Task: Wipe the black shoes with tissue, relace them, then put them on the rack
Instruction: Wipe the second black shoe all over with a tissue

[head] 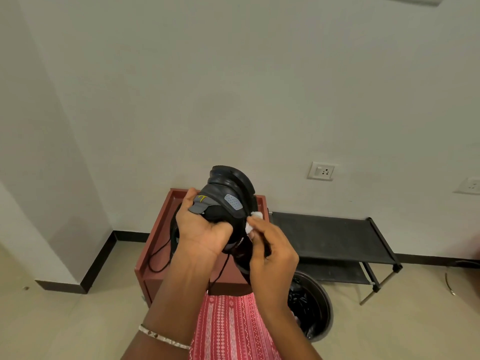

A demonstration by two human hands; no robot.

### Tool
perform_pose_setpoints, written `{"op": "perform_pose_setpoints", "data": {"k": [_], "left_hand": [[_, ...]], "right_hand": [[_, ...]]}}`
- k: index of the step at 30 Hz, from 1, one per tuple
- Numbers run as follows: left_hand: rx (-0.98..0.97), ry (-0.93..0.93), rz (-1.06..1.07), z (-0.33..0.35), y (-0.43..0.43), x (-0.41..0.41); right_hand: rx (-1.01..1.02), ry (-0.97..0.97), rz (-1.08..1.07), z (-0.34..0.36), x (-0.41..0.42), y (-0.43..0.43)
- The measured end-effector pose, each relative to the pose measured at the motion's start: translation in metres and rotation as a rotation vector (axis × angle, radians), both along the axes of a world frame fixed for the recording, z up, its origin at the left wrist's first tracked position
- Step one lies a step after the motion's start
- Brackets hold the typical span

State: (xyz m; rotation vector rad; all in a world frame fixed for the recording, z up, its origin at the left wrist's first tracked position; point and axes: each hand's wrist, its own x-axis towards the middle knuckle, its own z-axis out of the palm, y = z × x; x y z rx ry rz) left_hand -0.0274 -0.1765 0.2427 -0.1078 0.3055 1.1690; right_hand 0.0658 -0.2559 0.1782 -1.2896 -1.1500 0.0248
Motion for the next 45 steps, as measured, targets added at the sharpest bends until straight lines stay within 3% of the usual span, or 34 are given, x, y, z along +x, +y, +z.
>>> {"op": "perform_pose_setpoints", "data": {"k": [8, 17, 24, 28, 32, 36, 40, 45], "left_hand": [[0.032, 0.026, -0.022, 0.01, -0.005, 0.01], [-0.001, 0.018, -0.02, 0.014, -0.006, 0.0], [0.051, 0.094, -0.085, 0.014, -0.012, 0.013], [-0.002, 0.057, -0.055, 0.018, -0.01, 0.009], [0.0, 0.029, -0.018, 0.018, -0.004, -0.002], [-0.008, 0.045, -0.005, 0.019, -0.004, 0.0], [-0.006, 0.055, -0.006, 0.019, -0.009, 0.008], [-0.014, 0.018, 0.018, 0.021, -0.007, 0.002]], "right_hand": [[0.083, 0.081, 0.093, 0.04, 0.013, 0.019], [-0.126, 0.014, -0.028, -0.001, 0.017, 0.009], [0.072, -0.106, -0.001, 0.048, 0.011, 0.022], [0.1, -0.166, -0.048, 0.022, 0.02, 0.021], [-0.006, -0.157, -0.112, -0.018, 0.027, 0.008], [-0.08, -0.077, -0.059, -0.009, 0.028, 0.01], [0.022, 0.042, 0.051, 0.038, 0.013, 0.018], [0.08, -0.093, 0.121, 0.044, 0.012, 0.019]]}}
